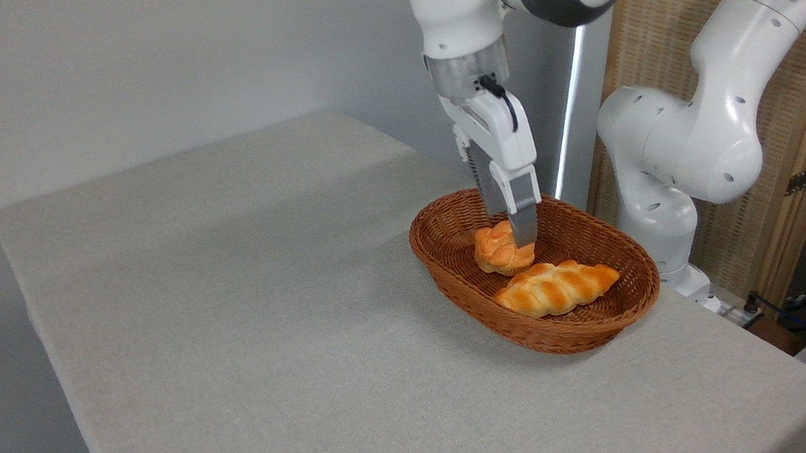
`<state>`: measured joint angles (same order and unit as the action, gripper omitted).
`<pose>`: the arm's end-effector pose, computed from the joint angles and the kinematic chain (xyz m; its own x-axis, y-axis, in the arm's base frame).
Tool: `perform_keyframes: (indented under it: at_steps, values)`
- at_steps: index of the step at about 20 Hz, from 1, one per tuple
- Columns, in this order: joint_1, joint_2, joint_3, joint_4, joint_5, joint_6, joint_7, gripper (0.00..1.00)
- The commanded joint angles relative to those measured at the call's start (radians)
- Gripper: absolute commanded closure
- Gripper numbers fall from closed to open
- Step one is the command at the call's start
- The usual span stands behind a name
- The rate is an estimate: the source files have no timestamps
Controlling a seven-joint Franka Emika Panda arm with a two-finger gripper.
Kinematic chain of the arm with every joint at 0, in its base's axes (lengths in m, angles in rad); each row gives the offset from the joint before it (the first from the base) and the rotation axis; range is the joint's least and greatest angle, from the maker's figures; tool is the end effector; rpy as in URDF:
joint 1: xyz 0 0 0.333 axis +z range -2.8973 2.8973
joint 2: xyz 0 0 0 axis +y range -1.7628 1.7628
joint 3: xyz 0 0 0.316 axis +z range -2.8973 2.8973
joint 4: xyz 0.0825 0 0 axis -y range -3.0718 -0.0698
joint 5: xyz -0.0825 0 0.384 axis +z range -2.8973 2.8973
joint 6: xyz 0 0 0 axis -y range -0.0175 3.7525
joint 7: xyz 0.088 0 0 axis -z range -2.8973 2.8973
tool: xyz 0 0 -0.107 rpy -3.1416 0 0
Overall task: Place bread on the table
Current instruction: 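Move the gripper over the basket and lower onto the round orange bun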
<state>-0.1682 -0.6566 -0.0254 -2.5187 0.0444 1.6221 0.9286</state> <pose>0.3188 -0.0584 0.4776 0.4119 -0.8914 -0.1889 -0.8837 -0.4414 0.1558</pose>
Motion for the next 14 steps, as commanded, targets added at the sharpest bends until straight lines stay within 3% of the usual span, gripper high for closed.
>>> perform_keyframes:
  at_steps: [1,7,10,14]
  values:
    - [-0.042,-0.040,0.032,-0.054,0.011,0.022,0.029,0.00]
    - [-0.051,-0.034,0.032,-0.086,-0.005,0.045,0.030,0.00]
    - [-0.053,-0.029,0.032,-0.087,-0.052,0.073,0.029,0.00]
    - [-0.053,-0.026,0.032,-0.091,-0.066,0.087,0.026,0.00]
